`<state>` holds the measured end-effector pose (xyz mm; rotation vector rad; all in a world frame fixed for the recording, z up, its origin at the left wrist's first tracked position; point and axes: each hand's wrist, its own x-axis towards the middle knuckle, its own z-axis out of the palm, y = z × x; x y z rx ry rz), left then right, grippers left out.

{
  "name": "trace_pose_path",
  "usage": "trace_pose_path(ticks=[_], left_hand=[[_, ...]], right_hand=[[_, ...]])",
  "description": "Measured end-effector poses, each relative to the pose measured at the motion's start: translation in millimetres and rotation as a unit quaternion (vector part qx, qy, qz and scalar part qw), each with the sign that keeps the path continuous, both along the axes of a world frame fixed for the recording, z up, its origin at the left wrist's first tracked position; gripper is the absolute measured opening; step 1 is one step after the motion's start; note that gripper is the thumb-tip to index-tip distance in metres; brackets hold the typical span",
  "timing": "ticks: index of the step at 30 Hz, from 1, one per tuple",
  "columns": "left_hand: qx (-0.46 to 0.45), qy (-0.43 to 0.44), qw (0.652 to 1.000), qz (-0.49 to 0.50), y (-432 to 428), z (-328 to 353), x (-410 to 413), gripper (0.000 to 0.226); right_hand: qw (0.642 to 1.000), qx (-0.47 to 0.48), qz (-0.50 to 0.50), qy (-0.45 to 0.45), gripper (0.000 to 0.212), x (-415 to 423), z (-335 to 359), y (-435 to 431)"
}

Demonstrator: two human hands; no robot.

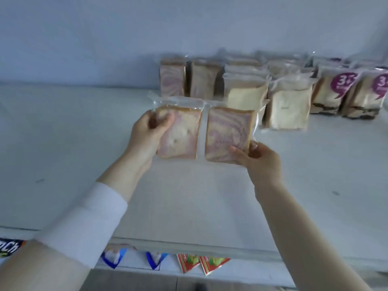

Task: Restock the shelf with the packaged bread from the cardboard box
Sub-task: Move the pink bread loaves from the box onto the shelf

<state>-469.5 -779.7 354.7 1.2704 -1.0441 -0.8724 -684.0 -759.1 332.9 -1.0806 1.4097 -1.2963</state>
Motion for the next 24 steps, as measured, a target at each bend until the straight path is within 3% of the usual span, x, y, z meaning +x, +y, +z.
trace_pose_path(ticks=[5, 9, 13, 17, 20, 24], left_hand=[[-0.002, 0.001, 0.997, 0.076, -82.8, -11.4, 35.2, 0.021], [0.000, 0.040, 0.992, 0.116, -141.8, -22.0, 47.8, 0.034], [-0.003, 0.018, 0.994, 0.107, -186.2, -34.4, 57.2, 0.023], [-0.043, -0.025, 0.992, 0.113, -211.2, -42.4, 58.3, 0.017], [-0.063, -0.033, 0.991, 0.113, -222.6, -43.6, 56.4, 0.018], [-0.076, -0.049, 0.988, 0.128, -226.0, -45.2, 49.2, 0.025]], right_hand=[[0.999, -0.002, -0.049, 0.015, 0.041, 60.7, -8.8, -91.1], [0.993, 0.003, -0.114, 0.027, 0.039, 87.9, -18.3, -140.2], [0.980, 0.013, -0.175, 0.096, 0.031, 109.6, -28.0, -172.7], [0.943, 0.091, -0.257, 0.193, 0.050, 127.8, -30.5, -195.1], [0.933, 0.088, -0.294, 0.186, 0.058, 134.2, -32.1, -205.9], [0.925, 0.073, -0.307, 0.211, 0.049, 138.6, -35.2, -210.4]])
